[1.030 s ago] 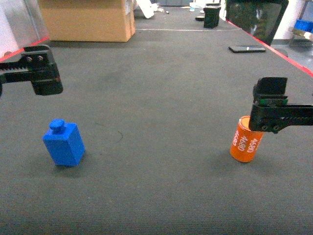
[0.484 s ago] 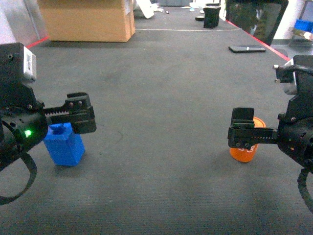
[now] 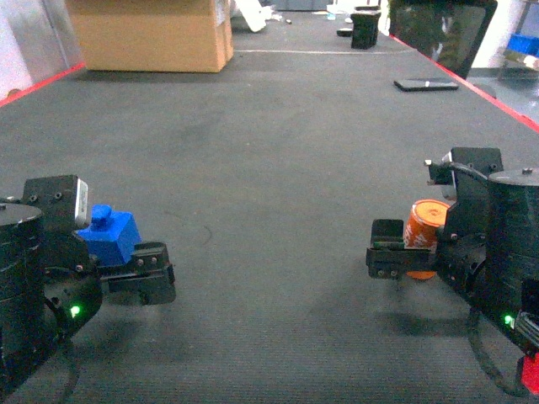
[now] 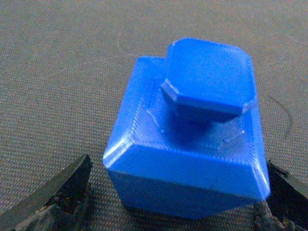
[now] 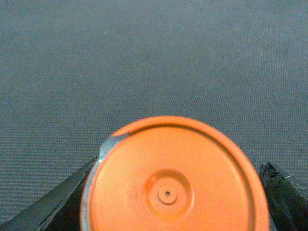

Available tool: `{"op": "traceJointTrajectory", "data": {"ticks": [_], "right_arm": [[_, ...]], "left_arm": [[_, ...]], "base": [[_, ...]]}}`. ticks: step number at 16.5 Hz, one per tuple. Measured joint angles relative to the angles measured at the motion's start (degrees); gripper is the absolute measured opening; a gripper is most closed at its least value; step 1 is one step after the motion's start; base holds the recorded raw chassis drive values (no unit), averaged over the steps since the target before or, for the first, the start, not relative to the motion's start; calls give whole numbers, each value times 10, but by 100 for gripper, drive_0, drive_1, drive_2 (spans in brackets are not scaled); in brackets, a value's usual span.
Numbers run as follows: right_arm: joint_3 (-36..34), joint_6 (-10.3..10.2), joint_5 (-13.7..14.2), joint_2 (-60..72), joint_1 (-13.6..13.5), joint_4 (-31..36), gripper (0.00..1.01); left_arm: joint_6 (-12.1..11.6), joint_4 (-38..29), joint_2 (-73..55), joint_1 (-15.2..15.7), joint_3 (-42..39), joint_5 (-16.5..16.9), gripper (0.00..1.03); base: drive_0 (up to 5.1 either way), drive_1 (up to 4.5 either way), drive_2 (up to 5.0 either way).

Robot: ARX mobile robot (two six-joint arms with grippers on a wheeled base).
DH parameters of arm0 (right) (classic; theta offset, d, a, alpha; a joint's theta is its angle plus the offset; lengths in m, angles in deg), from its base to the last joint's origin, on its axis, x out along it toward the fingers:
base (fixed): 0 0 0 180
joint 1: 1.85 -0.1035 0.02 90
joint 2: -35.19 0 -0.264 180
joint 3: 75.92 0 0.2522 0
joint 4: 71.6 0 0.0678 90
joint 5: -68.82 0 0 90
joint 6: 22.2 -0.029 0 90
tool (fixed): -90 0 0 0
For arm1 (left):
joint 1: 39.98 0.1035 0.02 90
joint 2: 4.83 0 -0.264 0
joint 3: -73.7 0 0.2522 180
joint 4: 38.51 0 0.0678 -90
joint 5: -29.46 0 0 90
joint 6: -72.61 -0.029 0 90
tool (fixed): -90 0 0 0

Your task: Sort blue parts and orange caps into right shelf containers

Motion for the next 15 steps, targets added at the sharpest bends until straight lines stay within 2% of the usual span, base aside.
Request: {"op": "traceJointTrajectory", "data": {"ticks": [3, 4, 6, 9, 10, 13, 14, 15], "right_arm": [[8, -2, 25, 17, -1, 8, 98], [9, 0, 35, 17, -3, 13, 93], [11, 10, 37, 17, -4, 12, 71], [11, 10, 36, 17, -4, 6, 44], [10, 10, 35, 17, -4, 7, 44], [-29, 10, 33, -19, -4, 27, 44], [-60, 10, 33, -61, -3, 42, 43], [-103, 10, 31, -120, -3, 60, 43]], "left_arm": [[-2, 3, -11, 2, 11, -7, 98], [-3, 5, -11, 2, 13, -7, 93], [-4, 11, -11, 1, 14, -7, 73], [-1, 14, -11, 1, 14, -6, 45], [4, 7, -9, 1, 12, -7, 41], [11, -36, 16, 0, -15, -28, 41], [8, -56, 43, -2, -38, -40, 41], [-6, -80, 98, -8, -76, -57, 41]], "base": [[0, 0, 0], [0, 0, 0], [0, 0, 0], [0, 0, 0], [0, 0, 0], [0, 0, 0], [0, 0, 0], [0, 0, 0]]}}
